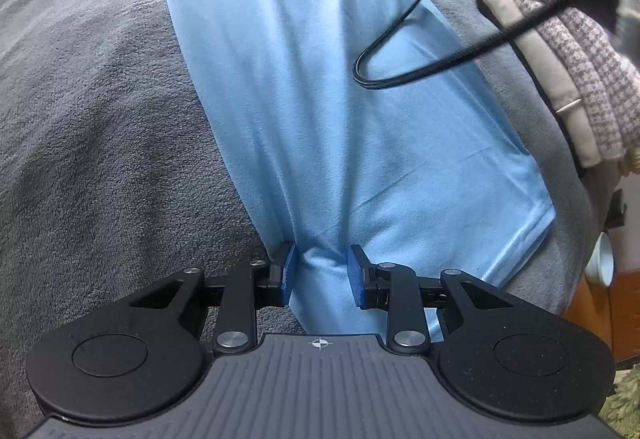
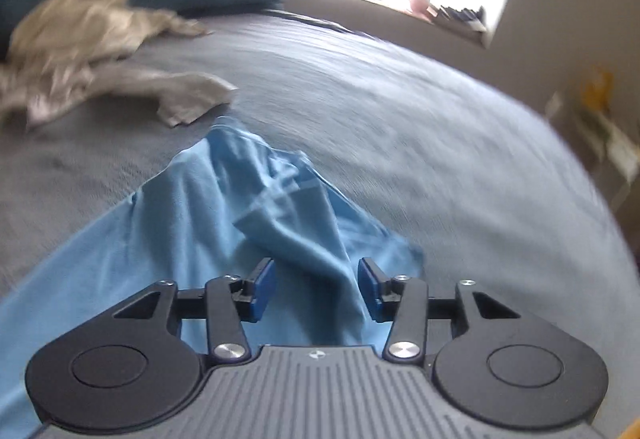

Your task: Fold clothes

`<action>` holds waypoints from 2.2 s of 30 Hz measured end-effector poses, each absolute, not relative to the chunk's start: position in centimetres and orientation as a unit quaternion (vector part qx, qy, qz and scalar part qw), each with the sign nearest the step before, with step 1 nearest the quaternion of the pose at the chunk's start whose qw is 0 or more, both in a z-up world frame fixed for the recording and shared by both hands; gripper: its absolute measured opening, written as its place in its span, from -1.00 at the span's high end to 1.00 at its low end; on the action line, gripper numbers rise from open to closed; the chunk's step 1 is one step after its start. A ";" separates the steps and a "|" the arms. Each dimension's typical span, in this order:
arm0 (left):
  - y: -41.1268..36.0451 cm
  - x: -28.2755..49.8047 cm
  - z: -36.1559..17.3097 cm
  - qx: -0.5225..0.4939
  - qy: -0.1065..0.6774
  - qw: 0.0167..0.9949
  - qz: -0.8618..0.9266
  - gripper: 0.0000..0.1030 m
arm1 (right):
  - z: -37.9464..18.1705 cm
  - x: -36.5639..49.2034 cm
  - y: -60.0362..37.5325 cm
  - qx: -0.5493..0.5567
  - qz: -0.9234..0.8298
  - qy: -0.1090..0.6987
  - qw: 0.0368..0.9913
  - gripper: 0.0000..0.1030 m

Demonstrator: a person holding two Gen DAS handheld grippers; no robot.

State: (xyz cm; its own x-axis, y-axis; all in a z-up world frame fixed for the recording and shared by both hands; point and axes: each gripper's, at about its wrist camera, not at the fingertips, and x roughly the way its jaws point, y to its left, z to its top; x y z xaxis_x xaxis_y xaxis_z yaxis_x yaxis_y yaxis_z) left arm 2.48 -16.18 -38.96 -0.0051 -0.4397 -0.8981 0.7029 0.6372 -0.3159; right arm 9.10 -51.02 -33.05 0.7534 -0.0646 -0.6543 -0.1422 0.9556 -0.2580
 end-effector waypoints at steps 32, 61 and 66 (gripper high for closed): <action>-12.7 5.2 -40.4 0.103 0.602 0.672 -0.420 0.39 | -38.5 13.0 -71.9 0.479 -0.059 0.317 0.816 0.24; -14.0 5.7 -39.2 0.111 0.576 0.690 -0.424 0.38 | -36.6 10.2 -68.0 0.194 -0.059 0.469 0.860 0.87; -13.5 5.8 -39.4 0.103 0.571 0.696 -0.423 0.37 | -32.4 12.7 -65.0 0.178 0.011 0.427 0.887 0.88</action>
